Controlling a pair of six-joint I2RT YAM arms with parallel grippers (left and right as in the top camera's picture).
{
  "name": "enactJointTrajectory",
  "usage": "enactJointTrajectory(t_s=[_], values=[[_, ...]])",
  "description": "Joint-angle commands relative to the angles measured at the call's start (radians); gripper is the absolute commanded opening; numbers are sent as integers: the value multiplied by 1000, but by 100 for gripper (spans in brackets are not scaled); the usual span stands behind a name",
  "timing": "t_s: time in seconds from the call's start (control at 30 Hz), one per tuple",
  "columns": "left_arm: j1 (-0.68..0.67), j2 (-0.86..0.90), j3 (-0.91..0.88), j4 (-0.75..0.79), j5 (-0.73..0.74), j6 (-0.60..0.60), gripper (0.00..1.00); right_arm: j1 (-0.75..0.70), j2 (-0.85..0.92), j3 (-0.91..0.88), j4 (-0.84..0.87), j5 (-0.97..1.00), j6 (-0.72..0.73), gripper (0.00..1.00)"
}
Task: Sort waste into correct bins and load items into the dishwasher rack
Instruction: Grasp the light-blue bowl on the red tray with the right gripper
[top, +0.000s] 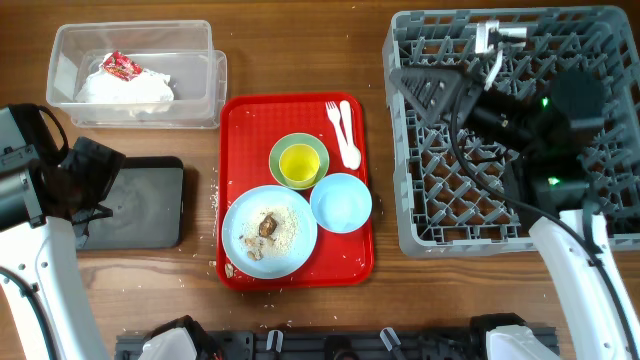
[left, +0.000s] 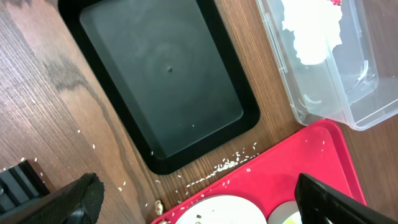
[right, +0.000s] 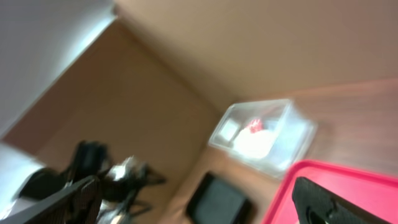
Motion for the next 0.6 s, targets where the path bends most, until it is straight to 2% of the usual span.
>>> enactJointTrajectory(t_s=[0.0, 0.13, 0.23, 0.37, 0.47, 0.57], values=[[7, -7, -1, 0, -3, -13, 100, 43, -7, 239, -328, 333, -351, 100], [7, -7, -1, 0, -3, -13, 100, 175, -3, 426, -663, 608, -463, 100], [7, -7, -1, 0, -3, -13, 100, 318, 18, 500, -838, 746, -467, 99], [7, -7, -1, 0, -3, -13, 100, 492, 93, 519, -1020, 793, -454, 99], [7, -7, -1, 0, -3, -13, 100, 601, 217, 519, -1189, 845, -431, 99], [7, -7, -1, 0, -3, -13, 100, 664, 315, 519, -1263, 874, -429, 99]])
